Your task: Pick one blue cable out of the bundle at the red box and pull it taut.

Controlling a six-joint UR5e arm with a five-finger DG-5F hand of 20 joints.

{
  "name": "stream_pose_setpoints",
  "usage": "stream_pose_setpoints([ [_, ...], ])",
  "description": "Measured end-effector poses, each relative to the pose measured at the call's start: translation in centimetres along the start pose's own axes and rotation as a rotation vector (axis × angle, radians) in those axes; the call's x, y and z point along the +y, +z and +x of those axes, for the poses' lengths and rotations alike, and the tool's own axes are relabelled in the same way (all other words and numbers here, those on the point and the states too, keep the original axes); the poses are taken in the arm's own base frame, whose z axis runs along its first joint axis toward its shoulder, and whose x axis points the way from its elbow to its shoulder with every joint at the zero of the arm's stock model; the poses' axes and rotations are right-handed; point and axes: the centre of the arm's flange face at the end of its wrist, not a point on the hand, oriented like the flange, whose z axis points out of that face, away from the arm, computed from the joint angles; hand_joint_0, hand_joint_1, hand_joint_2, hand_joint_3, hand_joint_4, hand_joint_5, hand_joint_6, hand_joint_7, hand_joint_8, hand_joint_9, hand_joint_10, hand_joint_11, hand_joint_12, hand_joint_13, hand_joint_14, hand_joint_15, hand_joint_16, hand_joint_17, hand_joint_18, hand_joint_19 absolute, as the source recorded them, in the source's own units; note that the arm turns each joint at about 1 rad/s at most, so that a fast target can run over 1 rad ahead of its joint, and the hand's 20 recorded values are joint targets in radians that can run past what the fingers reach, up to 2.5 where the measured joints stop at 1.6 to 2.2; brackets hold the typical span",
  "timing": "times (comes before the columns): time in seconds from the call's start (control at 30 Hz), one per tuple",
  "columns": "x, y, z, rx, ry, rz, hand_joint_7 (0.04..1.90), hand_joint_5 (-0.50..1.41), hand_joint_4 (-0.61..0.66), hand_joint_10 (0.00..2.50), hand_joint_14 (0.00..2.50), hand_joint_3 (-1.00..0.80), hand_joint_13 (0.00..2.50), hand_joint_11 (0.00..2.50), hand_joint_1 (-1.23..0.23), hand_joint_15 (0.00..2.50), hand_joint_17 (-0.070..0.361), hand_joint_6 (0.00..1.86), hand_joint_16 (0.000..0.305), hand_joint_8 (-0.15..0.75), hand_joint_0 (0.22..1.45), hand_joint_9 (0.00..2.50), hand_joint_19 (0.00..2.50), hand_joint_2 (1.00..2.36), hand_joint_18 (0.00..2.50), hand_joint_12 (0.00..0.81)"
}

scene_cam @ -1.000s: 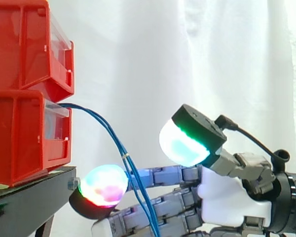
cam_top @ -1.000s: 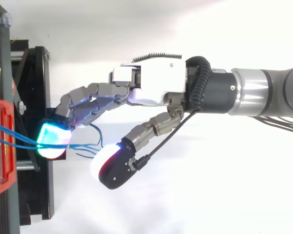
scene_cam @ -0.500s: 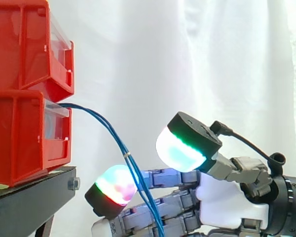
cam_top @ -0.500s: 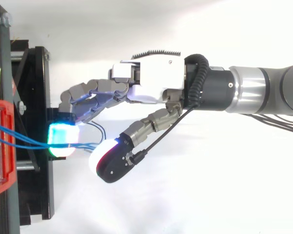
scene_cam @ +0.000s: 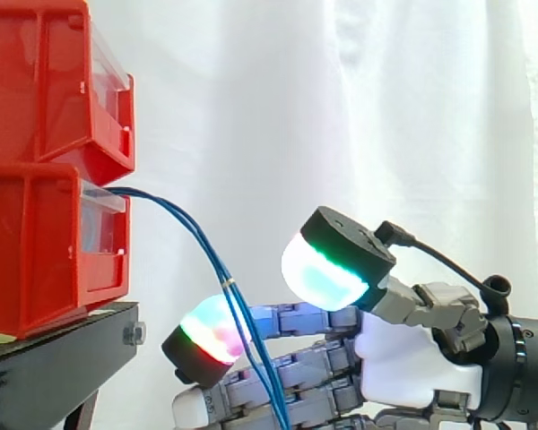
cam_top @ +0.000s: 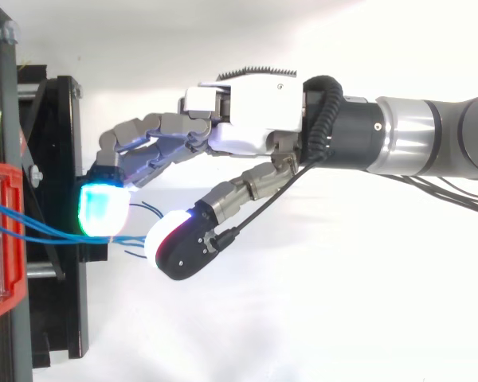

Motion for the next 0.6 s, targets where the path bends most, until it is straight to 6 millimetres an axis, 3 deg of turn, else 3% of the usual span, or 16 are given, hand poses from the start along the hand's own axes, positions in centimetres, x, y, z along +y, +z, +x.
stream_pose_setpoints([
  [0.6, 0.18, 0.30, 0.58, 0.003, -0.029, -0.019, 1.12, -0.12, 0.34, 0.01, 0.01, -0.48, 0.41, 0.34, -0.74, 0.20, 0.129, 0.50, 0.057, 0.380, 0.57, 0.57, 0.35, 1.00, 0.40, 0.409],
])
